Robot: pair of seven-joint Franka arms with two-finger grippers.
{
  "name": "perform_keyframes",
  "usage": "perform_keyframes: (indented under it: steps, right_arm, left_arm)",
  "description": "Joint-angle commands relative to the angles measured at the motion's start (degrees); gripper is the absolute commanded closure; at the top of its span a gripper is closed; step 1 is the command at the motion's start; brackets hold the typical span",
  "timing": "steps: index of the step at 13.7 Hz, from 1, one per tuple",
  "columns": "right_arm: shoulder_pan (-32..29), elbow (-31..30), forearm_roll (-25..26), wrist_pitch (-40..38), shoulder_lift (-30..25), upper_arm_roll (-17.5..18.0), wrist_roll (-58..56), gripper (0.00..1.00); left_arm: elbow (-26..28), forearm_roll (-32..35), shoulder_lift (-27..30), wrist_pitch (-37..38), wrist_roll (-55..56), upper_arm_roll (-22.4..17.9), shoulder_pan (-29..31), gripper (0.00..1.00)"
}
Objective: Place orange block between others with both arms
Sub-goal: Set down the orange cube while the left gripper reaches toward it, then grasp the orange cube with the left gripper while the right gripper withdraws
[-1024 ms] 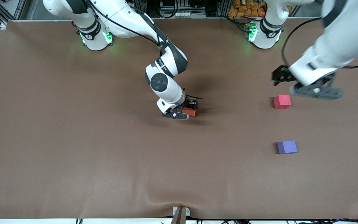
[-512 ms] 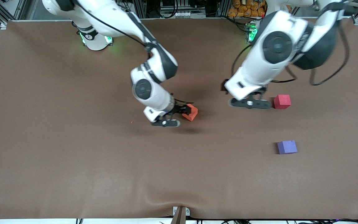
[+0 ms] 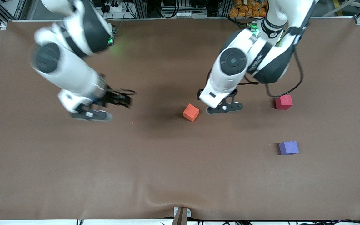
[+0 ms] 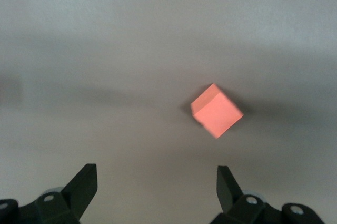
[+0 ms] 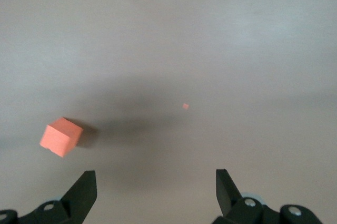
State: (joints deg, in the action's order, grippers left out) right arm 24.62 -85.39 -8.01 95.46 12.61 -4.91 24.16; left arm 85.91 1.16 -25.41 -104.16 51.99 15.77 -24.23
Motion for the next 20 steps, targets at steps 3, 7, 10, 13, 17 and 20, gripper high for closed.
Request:
perform_keyframes:
  steps: [3,7,10,13,17,20]
  right_arm:
    - [-11.94,2.14,1.59,-10.8,-6.46,1.31,-14.2,0.0]
    - [-18.37,3.47,3.7,-15.03,-7.95,1.22,-23.08,0.0]
    - [-21.01,3.47,3.88,-16.88,-9.71,1.04,-26.97,0.0]
    - [-23.21,3.39,4.06,-17.24,-10.41,0.87,-30.37,0.0]
    - [-23.13,3.56,11.96,-17.94,-10.68,0.95,-32.6,0.0]
    - [-23.22,3.56,11.35,-18.55,-10.33,1.22,-32.33,0.0]
  left_arm:
    - [-1.27,-0.28,-7.45,-9.47,20.4,-0.65,-2.4,0.0]
    - [-1.35,4.37,-13.24,-13.08,34.36,-0.83,-5.21,0.0]
    - [-1.0,6.13,-15.54,-15.99,41.34,-0.83,-6.53,0.0]
    - [-0.92,6.49,-17.12,-17.3,47.14,-1.0,-8.03,0.0]
    - [-0.91,9.37,-18.0,-18.36,52.76,-1.0,-8.12,0.0]
    - [-1.0,11.23,-19.41,-18.71,54.36,-0.91,-8.12,0.0]
